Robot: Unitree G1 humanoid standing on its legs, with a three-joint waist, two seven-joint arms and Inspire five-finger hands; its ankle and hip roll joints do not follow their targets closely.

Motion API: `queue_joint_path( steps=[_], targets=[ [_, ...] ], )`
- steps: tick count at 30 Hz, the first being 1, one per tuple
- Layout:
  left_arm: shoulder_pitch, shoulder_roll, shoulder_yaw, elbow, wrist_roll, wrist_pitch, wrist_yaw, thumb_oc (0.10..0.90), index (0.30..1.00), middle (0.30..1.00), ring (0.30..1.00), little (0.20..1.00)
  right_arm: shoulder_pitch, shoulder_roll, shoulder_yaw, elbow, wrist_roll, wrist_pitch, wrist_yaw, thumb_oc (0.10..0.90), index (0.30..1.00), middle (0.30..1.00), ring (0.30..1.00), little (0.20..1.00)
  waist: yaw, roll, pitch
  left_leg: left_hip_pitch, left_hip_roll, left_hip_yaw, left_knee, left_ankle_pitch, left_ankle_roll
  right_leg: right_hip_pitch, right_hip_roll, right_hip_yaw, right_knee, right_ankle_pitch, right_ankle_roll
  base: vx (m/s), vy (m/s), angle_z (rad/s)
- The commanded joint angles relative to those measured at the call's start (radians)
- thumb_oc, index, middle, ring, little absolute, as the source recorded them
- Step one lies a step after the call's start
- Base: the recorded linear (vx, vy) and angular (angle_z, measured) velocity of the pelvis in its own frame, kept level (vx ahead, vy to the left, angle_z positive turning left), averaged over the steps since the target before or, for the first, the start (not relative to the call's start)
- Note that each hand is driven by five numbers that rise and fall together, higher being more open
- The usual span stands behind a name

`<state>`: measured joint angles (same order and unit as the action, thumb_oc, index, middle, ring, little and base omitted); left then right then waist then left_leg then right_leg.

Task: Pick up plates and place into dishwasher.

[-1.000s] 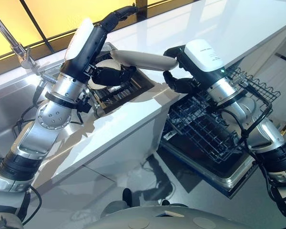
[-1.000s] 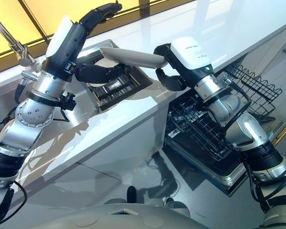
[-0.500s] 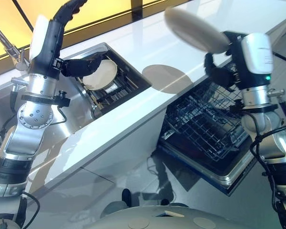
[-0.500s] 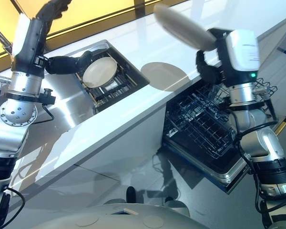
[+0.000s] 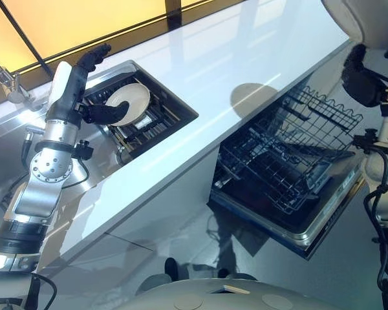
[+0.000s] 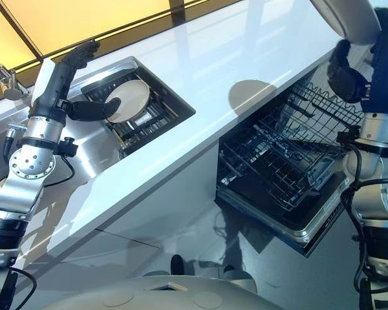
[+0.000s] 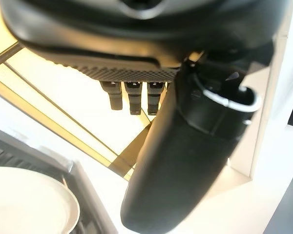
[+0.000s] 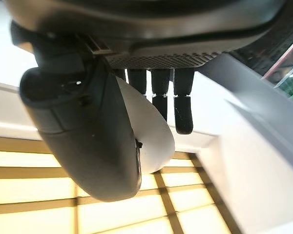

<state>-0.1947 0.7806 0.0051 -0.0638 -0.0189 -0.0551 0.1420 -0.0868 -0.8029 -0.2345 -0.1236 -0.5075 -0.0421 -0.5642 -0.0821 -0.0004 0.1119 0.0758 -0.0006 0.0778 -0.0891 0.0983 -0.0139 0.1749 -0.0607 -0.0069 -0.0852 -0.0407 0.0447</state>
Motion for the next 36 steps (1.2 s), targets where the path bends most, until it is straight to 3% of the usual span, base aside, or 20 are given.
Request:
queue_joint_path(
  steps=[1, 8, 17, 31, 36],
  targets=[
    [-0.024, 0.005, 0.072, 0.034, 0.027, -0.043, 0.027, 0.8, 0.9, 0.9, 0.9, 0.9, -0.005, -0.04, -0.112, -0.012, 0.082, -0.027, -0.041, 0.1, 0.3, 0.3, 0.3, 0.2, -0.019, -0.006, -0.118, 0.036, -0.07, -0.013, 0.002, -0.111, 0.045, -0.117, 0.049, 0.023, 0.051, 0.091, 0.055, -0.01, 0.001, -0.12],
    [0.023, -0.02, 0.104, 0.056, 0.04, -0.062, 0.037, 0.8, 0.9, 0.9, 0.9, 0.9, 0.124, 0.053, -0.098, 0.039, 0.102, -0.034, 0.073, 0.1, 0.3, 0.3, 0.3, 0.2, -0.048, 0.0, -0.11, 0.035, -0.067, 0.001, 0.002, -0.108, 0.049, -0.125, 0.049, 0.037, 0.057, 0.094, 0.054, -0.01, 0.006, -0.07],
    [0.017, -0.028, 0.093, 0.068, 0.048, -0.051, 0.053, 0.8, 0.9, 0.9, 0.9, 0.9, 0.129, 0.118, 0.002, 0.138, 0.111, -0.024, 0.148, 0.1, 0.3, 0.3, 0.3, 0.2, -0.046, 0.006, -0.097, 0.038, -0.068, -0.001, 0.002, -0.106, 0.05, -0.125, 0.047, 0.028, 0.068, 0.091, 0.052, 0.0, 0.0, -0.02],
    [0.019, -0.036, 0.05, 0.069, 0.045, -0.052, 0.061, 0.8, 0.9, 0.9, 0.9, 0.9, 0.01, 0.07, 0.183, 0.242, 0.128, 0.003, 0.287, 0.1, 0.3, 0.3, 0.3, 0.2, 0.015, -0.006, -0.085, 0.044, -0.072, -0.038, 0.002, -0.114, 0.049, -0.105, 0.03, -0.022, 0.068, 0.073, 0.049, 0.03, 0.0, 0.07],
    [0.022, -0.033, 0.044, 0.078, 0.044, -0.058, 0.055, 0.8, 0.9, 0.9, 0.9, 0.9, -0.025, 0.048, 0.234, 0.305, 0.104, 0.089, 0.393, 0.1, 0.3, 0.3, 0.3, 0.2, 0.035, -0.012, -0.085, 0.043, -0.075, -0.051, 0.002, -0.112, 0.049, -0.101, 0.024, -0.034, 0.069, 0.068, 0.048, 0.04, 0.006, 0.06]
  ],
)
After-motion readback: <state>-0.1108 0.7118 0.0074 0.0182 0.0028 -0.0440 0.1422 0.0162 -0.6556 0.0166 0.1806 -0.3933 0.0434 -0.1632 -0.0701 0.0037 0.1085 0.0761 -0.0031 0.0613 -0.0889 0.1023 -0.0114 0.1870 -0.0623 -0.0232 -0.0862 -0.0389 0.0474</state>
